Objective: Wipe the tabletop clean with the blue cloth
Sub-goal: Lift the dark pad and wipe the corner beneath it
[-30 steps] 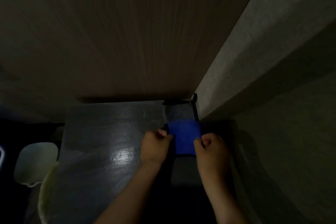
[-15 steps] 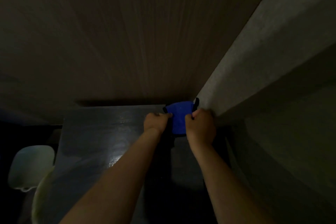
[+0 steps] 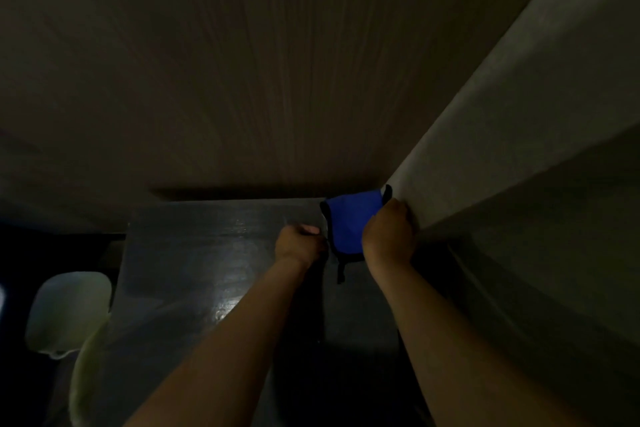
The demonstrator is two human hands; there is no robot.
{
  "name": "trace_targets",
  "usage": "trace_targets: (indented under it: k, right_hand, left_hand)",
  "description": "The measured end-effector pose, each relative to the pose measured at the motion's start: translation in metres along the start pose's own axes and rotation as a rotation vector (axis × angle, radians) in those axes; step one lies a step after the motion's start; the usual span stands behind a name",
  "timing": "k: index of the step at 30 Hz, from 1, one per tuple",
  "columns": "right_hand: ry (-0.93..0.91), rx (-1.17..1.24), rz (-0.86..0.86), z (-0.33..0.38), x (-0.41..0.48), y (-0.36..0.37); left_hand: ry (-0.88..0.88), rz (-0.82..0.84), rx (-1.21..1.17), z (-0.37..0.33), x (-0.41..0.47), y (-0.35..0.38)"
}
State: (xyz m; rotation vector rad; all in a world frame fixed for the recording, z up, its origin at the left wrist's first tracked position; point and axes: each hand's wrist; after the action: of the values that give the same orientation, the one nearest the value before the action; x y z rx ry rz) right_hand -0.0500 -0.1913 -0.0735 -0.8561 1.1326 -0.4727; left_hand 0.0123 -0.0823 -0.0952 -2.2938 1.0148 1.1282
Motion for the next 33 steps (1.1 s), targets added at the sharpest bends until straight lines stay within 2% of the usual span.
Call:
trace_targets:
  k: [5,7,12,16,20,23,28,31,33]
  right_hand:
    - [-0.036,-0.065,-0.015,-0.004,0.000,0.002]
    - [-0.057,-0.062,-0.018,-0.004,-0.001,0.003]
    - [-0.081,0.009,-0.036,-0.004,-0.006,-0.002]
    - [-0.148,0.236,-0.128,-0.010,-0.026,-0.010]
    - [-0.208,0.395,-0.188,-0.013,-0.050,-0.028]
    - [-0.243,0.413,-0.188,-0.008,-0.063,-0.038]
    - [-0.302,0.394,-0.163,0.010,-0.076,-0.040]
    - [-0.309,0.600,-0.026,0.023,-0.080,-0.042]
    - [-0.234,0.800,0.090,0.027,-0.078,-0.045]
  left_hand:
    - [0.031,-0.075,0.315,0.001,0.008,0.003]
    - [0.050,-0.092,0.373,0.001,0.010,0.005]
    - [0.054,-0.057,0.192,0.008,0.011,0.006]
    - [0.097,0.072,0.070,0.012,0.006,0.001]
    - [0.082,0.147,0.165,0.008,0.009,0.002]
    - [0.074,0.018,0.288,0.008,0.012,0.005]
    - [0.120,-0.259,0.294,0.013,-0.008,-0.026]
    - [0.069,-0.359,0.309,0.024,-0.019,-0.055]
    - [0.051,-0.379,0.308,0.029,-0.023,-0.070]
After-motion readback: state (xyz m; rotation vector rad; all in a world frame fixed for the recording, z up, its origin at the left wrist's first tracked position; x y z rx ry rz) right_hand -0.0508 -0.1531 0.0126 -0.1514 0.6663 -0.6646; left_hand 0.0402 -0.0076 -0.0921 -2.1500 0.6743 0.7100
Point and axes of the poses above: each hand's wrist, its own x-axis towards the middle knuckle, its own y-axis out of the palm, z = x × y, and after that the axes turned 15 degrees about z, right-handed
